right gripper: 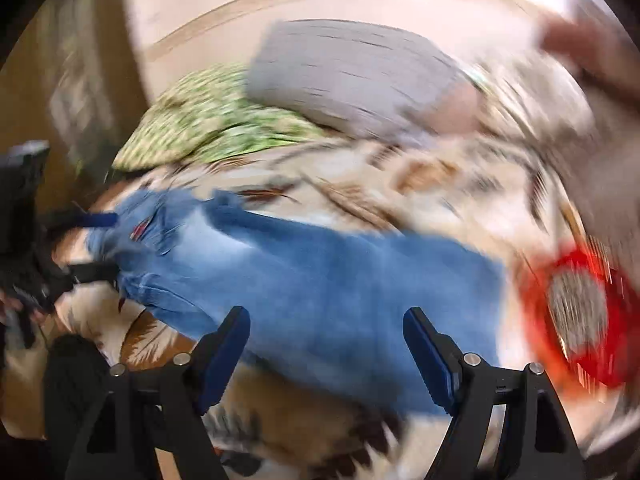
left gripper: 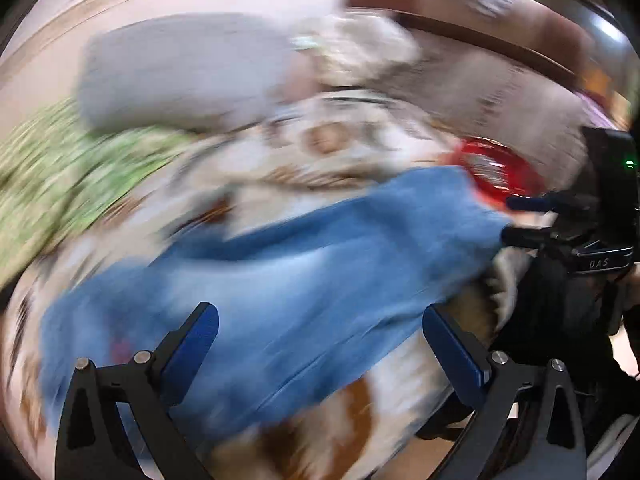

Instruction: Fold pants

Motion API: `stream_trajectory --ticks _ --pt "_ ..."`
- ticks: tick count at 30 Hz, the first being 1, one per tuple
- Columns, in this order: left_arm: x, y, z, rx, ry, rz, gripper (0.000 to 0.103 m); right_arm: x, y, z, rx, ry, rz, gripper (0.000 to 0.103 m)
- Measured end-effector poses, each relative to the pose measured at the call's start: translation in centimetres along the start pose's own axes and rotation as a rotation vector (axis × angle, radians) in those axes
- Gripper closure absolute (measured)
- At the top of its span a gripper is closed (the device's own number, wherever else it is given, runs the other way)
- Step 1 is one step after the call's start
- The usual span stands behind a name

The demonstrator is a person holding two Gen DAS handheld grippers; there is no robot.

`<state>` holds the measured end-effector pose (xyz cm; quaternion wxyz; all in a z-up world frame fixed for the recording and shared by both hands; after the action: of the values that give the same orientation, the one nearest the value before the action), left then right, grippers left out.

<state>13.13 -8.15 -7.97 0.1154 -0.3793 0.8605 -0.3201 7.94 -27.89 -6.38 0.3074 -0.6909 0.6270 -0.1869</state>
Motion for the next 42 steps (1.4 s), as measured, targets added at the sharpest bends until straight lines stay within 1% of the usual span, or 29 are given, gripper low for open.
stream_trajectory --ticks 2,3,4,5,8,9,12,14,16,17,18,19,20,22,25,27,29,32,33,34,35,36,37,38,39,40,41,42 --pt "2.8 -3.1 2.4 0.008 0.064 0.078 0.001 2.5 1.8 -0.8 -0.008 -0.022 0.123 0.022" --pt "3.7 -3.8 2.9 0.003 0.084 0.095 0.001 3.7 3.0 -0.9 -0.013 -0.026 0.192 0.022" --pt "4.7 -5.3 4.2 -0.002 0.111 0.116 0.001 4.8 4.1 -0.9 -0.020 -0.027 0.258 0.022" --pt "5.4 -6.2 5.0 -0.006 0.120 0.126 0.001 5.8 5.2 -0.6 -0.025 -0.028 0.325 0.022" --pt "6.5 -7.3 5.8 -0.014 0.131 0.155 0.001 7.9 7.6 0.6 -0.023 -0.049 0.483 0.022" --pt "6.7 -7.4 5.7 -0.013 0.137 0.163 0.001 8.6 8.1 1.2 -0.019 -0.047 0.521 0.022" --pt "7.0 -7.8 5.8 -0.007 0.144 0.196 0.001 10.3 8.6 3.6 0.001 -0.090 0.635 0.022" --pt "7.3 -8.6 6.1 0.002 0.156 0.227 0.001 10.9 7.7 3.9 0.079 -0.091 0.632 0.022" --pt "8.1 -9.7 7.4 -0.016 0.197 0.256 0.001 11.5 7.0 4.4 0.117 -0.093 0.653 0.023" --pt "8.5 -10.2 7.9 -0.022 0.209 0.268 0.001 11.9 6.7 4.6 0.131 -0.086 0.667 0.032" --pt "9.2 -10.9 9.0 -0.035 0.228 0.295 0.001 12.3 6.4 4.8 0.149 -0.068 0.673 0.058" --pt "9.7 -11.4 9.8 -0.047 0.240 0.313 0.001 12.6 6.2 5.0 0.153 -0.036 0.666 0.075" --pt "10.3 -11.9 10.6 -0.063 0.248 0.333 0.001 12.9 6.4 5.3 0.142 -0.028 0.668 0.082" --pt "11.9 -13.3 12.9 -0.102 0.260 0.378 0.001 13.3 7.0 5.0 0.155 -0.058 0.694 0.083" --pt "14.9 -14.5 15.6 -0.166 0.314 0.458 0.001 13.2 7.5 4.3 0.163 -0.034 0.676 0.083" --pt "16.3 -14.9 17.3 -0.205 0.326 0.509 0.001 13.1 8.0 4.1 0.163 -0.019 0.675 0.084" --pt "17.6 -15.2 19.9 -0.281 0.333 0.543 0.001 13.1 8.2 4.0 0.156 -0.012 0.667 0.084" --pt "18.0 -14.7 23.0 -0.396 0.326 0.570 0.002 13.1 8.3 4.0 0.153 -0.004 0.658 0.083" --pt "18.1 -14.4 23.6 -0.417 0.335 0.573 0.005 13.1 8.4 4.0 0.153 -0.005 0.656 0.083" --pt "18.0 -14.1 23.9 -0.429 0.339 0.579 0.019 13.2 8.5 4.0 0.153 -0.008 0.658 0.083" --pt "18.0 -14.1 24.3 -0.412 0.342 0.572 0.045 13.2 8.6 4.0 0.154 -0.011 0.660 0.083" --pt "18.0 -13.8 24.7 -0.440 0.365 0.551 0.054 13.2 8.3 4.2 0.153 -0.010 0.660 0.083" --pt "18.0 -13.4 24.9 -0.458 0.386 0.535 0.058 13.2 8.3 4.3 0.151 -0.007 0.658 0.083" --pt "18.1 -13.3 24.9 -0.458 0.393 0.541 0.066 13.2 8.2 4.4 0.149 -0.005 0.660 0.083" --pt "18.2 -13.2 24.7 -0.458 0.414 0.543 0.069 13.3 8.3 4.3 0.150 -0.008 0.664 0.084" --pt "18.4 -13.3 24.4 -0.451 0.427 0.544 0.074 13.3 8.3 4.3 0.153 -0.011 0.669 0.085" --pt "18.6 -13.6 24.2 -0.436 0.438 0.541 0.083 13.3 8.2 4.2 0.157 -0.009 0.671 0.085" --pt "19.1 -14.3 23.5 -0.390 0.478 0.527 0.083 13.3 8.0 3.8 0.166 0.008 0.665 0.085"
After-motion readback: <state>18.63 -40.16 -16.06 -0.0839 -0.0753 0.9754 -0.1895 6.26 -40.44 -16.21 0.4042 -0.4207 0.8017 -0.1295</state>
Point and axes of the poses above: each gripper's, at about its wrist camera, not at the fingertips, and z roughly the way its jaws point, x to its right, y to its underside, the point moved 6 cm from there along z, roughly the way its jaws point, and after that the axes turned 2 degrees about -x, right-handed, at the moved point
